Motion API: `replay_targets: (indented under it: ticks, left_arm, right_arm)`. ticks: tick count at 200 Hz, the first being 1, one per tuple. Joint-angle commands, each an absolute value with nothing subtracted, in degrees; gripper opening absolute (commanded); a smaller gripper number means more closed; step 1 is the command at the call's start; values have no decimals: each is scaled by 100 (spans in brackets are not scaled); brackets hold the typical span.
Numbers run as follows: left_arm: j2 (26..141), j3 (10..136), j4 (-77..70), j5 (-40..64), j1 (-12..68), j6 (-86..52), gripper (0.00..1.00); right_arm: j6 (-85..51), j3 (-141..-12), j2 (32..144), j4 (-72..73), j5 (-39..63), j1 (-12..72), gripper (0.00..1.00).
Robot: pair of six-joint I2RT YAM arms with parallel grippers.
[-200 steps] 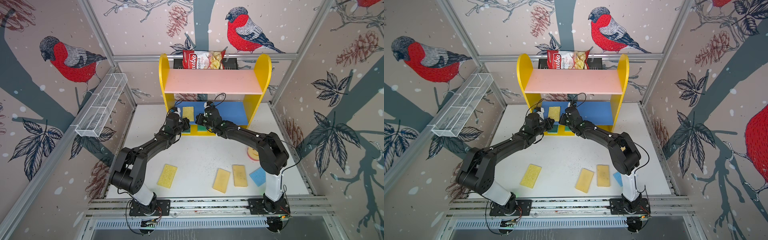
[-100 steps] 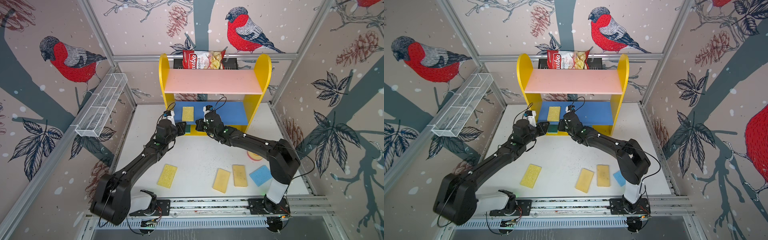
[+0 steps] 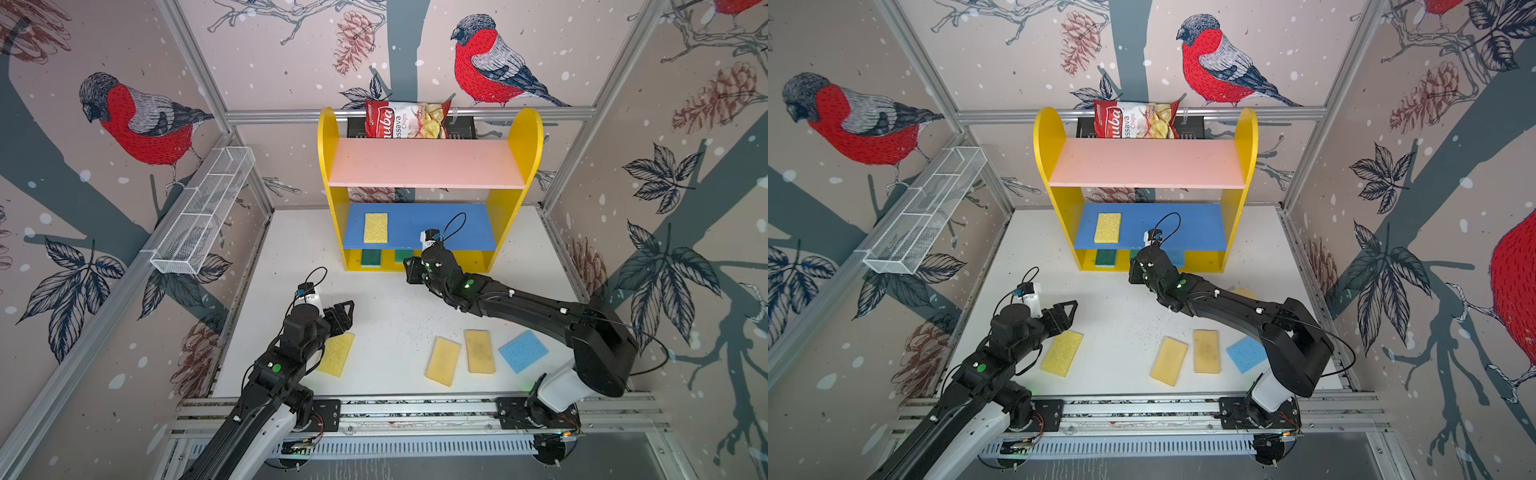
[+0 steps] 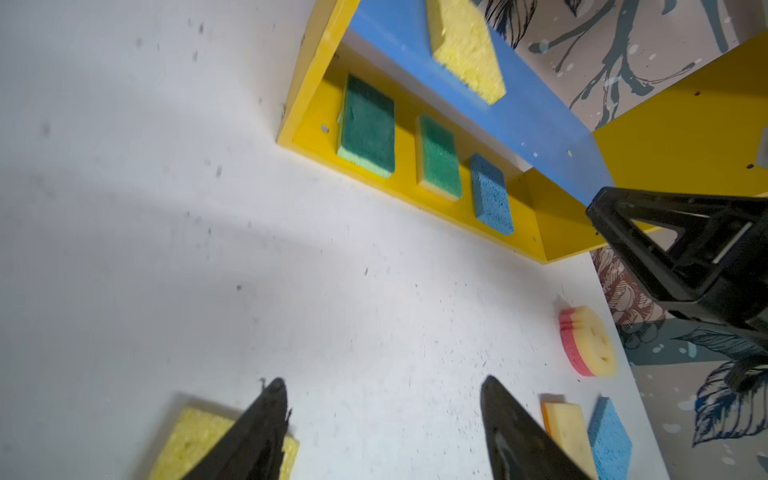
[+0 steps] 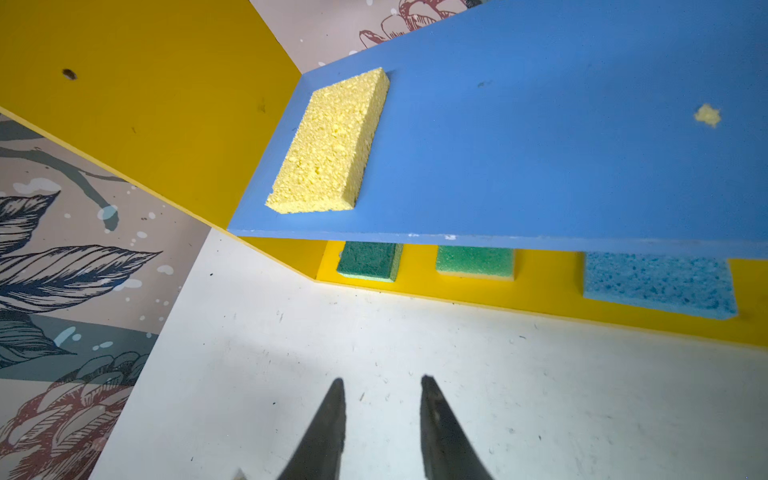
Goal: Arrange cleaning sponges on a shelf
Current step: Rotate the cleaning sponge at the bottom-center of the table.
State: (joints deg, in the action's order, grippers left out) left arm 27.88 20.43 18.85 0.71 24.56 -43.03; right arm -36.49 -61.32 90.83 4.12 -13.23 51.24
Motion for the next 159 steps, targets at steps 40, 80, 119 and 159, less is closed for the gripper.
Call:
replay_targets:
  ticks: [40,80,119,159]
  left_arm:
    - [3672,1696,2553,-712,2789,-5089,73]
    - [3411,1505,2660,-908,2790,-5205,75]
    - [3459,1494,2860,-1217,2787,-5362,98]
    - [3819,1231,2272,-736,2791,-5288,94]
  right_arm:
    - [-3809,-6067,9257,326,-1342,5273,39]
    - [-3721,-6038,9285,218,-1385,5234,41]
    - [-3705,-6017,9384,196,-1249,5146,43]
    - [-3710,-6029,9477,232,-1127,5080,44]
